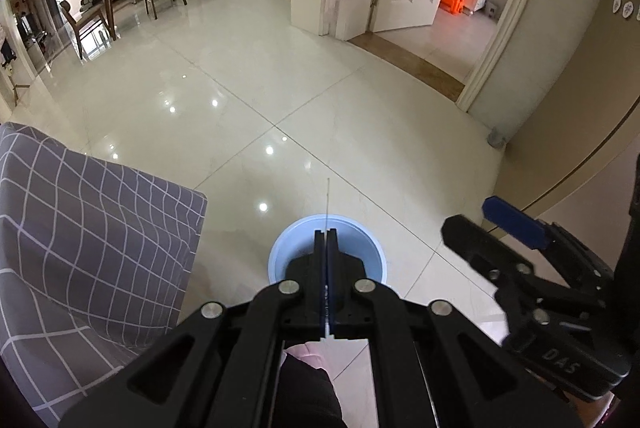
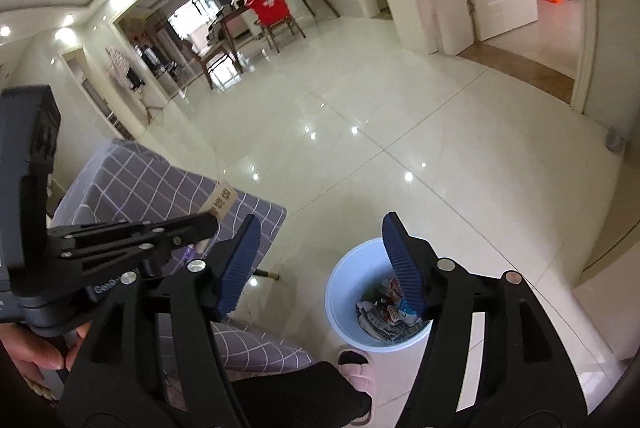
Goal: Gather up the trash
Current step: 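Carry the tube and tag over the blue bucket and open both tools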
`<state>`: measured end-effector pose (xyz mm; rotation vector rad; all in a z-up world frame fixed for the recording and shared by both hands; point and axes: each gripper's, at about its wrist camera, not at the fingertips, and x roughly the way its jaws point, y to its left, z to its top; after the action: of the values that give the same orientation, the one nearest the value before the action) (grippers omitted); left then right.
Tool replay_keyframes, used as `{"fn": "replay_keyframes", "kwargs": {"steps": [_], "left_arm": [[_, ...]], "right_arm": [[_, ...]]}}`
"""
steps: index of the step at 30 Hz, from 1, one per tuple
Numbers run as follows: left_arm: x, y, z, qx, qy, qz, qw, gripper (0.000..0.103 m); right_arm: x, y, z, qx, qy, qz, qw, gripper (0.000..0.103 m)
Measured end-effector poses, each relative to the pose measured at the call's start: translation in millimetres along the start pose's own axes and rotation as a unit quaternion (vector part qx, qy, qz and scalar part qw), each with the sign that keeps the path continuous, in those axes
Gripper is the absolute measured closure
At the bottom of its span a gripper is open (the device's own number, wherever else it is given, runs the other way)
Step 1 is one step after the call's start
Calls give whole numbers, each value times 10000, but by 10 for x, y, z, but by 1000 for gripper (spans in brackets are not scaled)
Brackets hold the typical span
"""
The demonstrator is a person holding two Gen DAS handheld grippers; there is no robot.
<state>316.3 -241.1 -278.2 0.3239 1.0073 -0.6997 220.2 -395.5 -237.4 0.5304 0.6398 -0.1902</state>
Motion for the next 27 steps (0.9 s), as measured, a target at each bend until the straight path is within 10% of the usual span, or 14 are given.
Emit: {"fn": "replay_keyframes", "kwargs": {"steps": [12, 14, 15, 16, 27], "left_arm": [[10, -194, 116, 78, -44, -220, 9997, 100], [15, -192, 127, 79, -51, -194, 9998, 75], [20, -162, 121, -20, -33, -41, 10000, 35], [1, -146, 113, -106, -115, 33, 9999, 26], [-853, 56, -234, -646, -937, 1142, 9869, 23]], "right_arm": [[-323, -181, 98, 384, -707, -248, 9964, 35], [-343, -199, 95, 419, -732, -284, 9960, 35], [-353, -207, 87, 442, -735, -304, 9958, 35], [-363, -215, 83, 462, -727, -304, 9958, 35], [-608, 116, 29, 25, -630, -189, 9978, 31]]}}
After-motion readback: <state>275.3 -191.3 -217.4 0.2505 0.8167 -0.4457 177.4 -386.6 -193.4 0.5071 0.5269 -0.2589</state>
